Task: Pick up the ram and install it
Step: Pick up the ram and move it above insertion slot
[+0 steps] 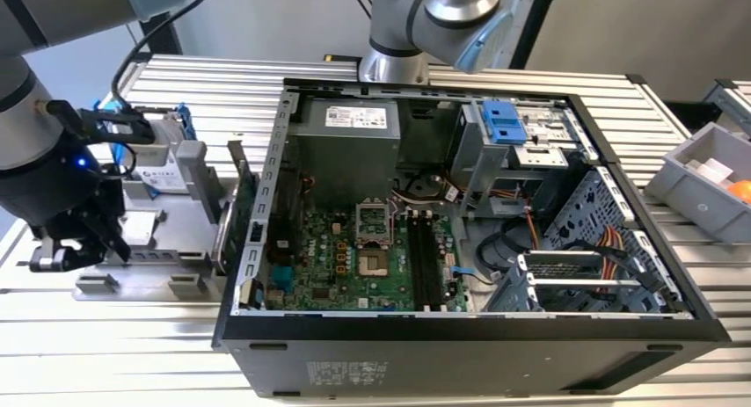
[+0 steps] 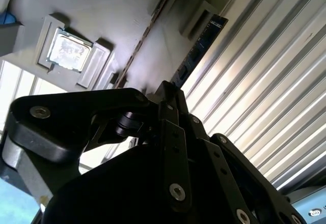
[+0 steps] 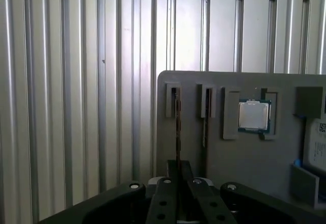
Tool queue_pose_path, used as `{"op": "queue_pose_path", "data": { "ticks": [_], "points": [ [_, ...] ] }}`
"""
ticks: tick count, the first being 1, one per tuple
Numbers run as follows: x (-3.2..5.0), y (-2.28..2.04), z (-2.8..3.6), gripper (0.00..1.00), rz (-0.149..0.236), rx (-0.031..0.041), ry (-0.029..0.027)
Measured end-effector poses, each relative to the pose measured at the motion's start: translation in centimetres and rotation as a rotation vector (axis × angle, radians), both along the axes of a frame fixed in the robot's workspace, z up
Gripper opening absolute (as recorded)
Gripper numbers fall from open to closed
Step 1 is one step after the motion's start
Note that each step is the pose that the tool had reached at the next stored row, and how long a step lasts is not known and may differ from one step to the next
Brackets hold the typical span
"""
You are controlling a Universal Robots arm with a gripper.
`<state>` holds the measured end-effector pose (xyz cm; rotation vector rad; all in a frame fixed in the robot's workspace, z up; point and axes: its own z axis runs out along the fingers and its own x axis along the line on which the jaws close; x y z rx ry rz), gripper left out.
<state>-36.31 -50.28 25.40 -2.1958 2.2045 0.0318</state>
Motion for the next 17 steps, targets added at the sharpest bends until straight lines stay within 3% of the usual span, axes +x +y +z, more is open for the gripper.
{"op": "queue_pose_path", "data": {
  "ticks": [17],
  "points": [
    [-0.02, 0.00, 1.70, 0.00, -0.001, 0.0000, 0.0001]
  ]
}}
